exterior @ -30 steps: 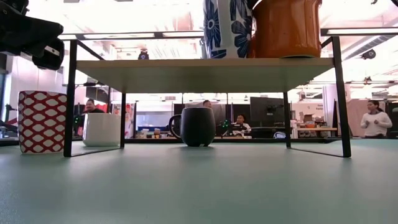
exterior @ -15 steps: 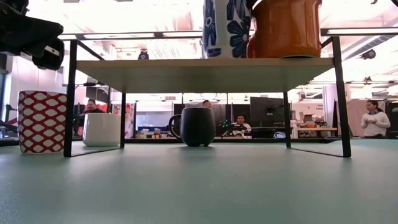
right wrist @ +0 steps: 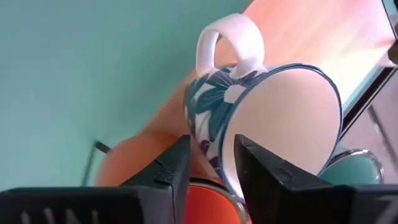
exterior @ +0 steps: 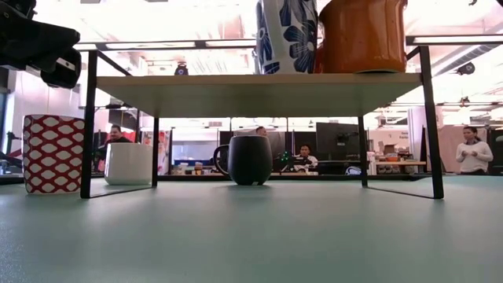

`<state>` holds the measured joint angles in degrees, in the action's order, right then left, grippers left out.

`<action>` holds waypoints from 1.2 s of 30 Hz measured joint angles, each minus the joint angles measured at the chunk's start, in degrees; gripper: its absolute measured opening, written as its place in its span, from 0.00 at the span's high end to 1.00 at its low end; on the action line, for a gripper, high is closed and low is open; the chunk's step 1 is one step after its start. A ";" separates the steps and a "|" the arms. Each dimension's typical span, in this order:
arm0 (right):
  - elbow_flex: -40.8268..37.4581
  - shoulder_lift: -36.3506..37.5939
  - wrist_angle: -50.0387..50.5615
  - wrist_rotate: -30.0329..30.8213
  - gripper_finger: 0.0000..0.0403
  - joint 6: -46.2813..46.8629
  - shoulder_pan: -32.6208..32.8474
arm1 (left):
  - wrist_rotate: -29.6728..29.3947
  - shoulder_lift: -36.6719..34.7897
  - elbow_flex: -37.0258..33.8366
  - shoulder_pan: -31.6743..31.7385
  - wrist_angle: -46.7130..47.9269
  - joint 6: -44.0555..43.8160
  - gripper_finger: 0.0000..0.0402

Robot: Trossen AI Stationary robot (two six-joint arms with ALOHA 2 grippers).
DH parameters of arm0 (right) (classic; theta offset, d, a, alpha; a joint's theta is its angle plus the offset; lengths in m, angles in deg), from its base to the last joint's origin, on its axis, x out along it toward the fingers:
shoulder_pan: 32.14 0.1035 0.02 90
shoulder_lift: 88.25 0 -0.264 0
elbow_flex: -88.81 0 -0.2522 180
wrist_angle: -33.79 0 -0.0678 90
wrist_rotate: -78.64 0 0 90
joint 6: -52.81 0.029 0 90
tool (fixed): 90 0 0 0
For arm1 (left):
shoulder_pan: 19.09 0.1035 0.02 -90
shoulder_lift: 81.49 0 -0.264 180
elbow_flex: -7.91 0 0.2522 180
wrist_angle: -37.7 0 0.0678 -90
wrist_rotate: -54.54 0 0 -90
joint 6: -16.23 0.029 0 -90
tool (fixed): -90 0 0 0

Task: Place coffee mugs
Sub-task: Put the white blue mug on the shelf

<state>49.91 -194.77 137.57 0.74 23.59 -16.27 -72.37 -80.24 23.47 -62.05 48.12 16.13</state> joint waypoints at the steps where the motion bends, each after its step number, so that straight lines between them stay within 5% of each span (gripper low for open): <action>1: 0.23 0.02 0.03 -0.04 0.72 1.48 0.27 | -0.01 0.00 0.00 0.00 0.01 -0.01 1.00; 19: 0.71 -0.31 -5.25 0.02 0.71 31.05 1.02 | 0.00 0.00 0.00 0.00 -0.01 0.00 1.00; 36: -2.37 -0.43 -6.57 2.58 0.86 34.03 0.60 | 0.00 0.00 0.00 0.00 -0.01 -0.01 1.00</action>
<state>47.54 -195.21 131.00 3.31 57.62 -15.67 -72.37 -80.24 23.47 -62.05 48.10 16.13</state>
